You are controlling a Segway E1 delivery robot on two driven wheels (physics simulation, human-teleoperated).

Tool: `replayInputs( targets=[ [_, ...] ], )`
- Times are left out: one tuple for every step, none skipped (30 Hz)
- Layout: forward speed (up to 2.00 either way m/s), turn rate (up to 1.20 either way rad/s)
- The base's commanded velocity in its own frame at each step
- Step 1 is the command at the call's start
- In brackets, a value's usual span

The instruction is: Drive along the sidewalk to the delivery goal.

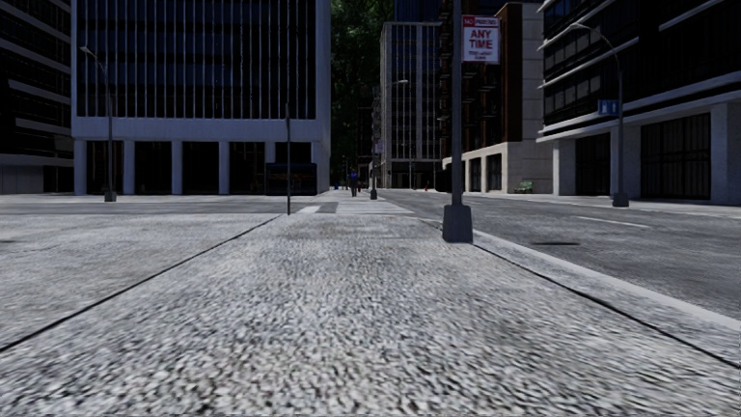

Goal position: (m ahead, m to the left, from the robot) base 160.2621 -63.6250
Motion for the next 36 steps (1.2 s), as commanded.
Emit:
replayInputs(
  targets=[
    [2.0,0.0],
    [2.0,0.0],
    [2.0,0.0],
    [2.0,0.0],
    [2.0,0.0],
    [2.0,0.0],
    [2.0,0.0],
    [2.0,0.0],
    [2.0,0.0],
    [2.0,0.0],
    [2.0,0.0],
    [2.0,0.0],
    [2.0,0.0],
    [2.0,0.0],
    [2.0,0.0],
    [2.0,0.0],
    [2.0,0.0],
    [2.0,0.0],
    [2.0,0.0],
    [2.0,0.0],
    [2.0,0.0],
    [2.0,0.0],
    [2.0,0.0],
    [2.0,0.0],
    [2.0,0.0],
    [2.0,0.0],
    [2.0,0.0],
    [2.0,0.0],
    [2.0,0.0],
    [2.0,0.0],
    [2.0,0.0],
    [2.0,0.0],
    [2.0,0.0],
    [2.0,0.0],
    [2.0,0.0],
    [2.0,0.0]
  ],
)
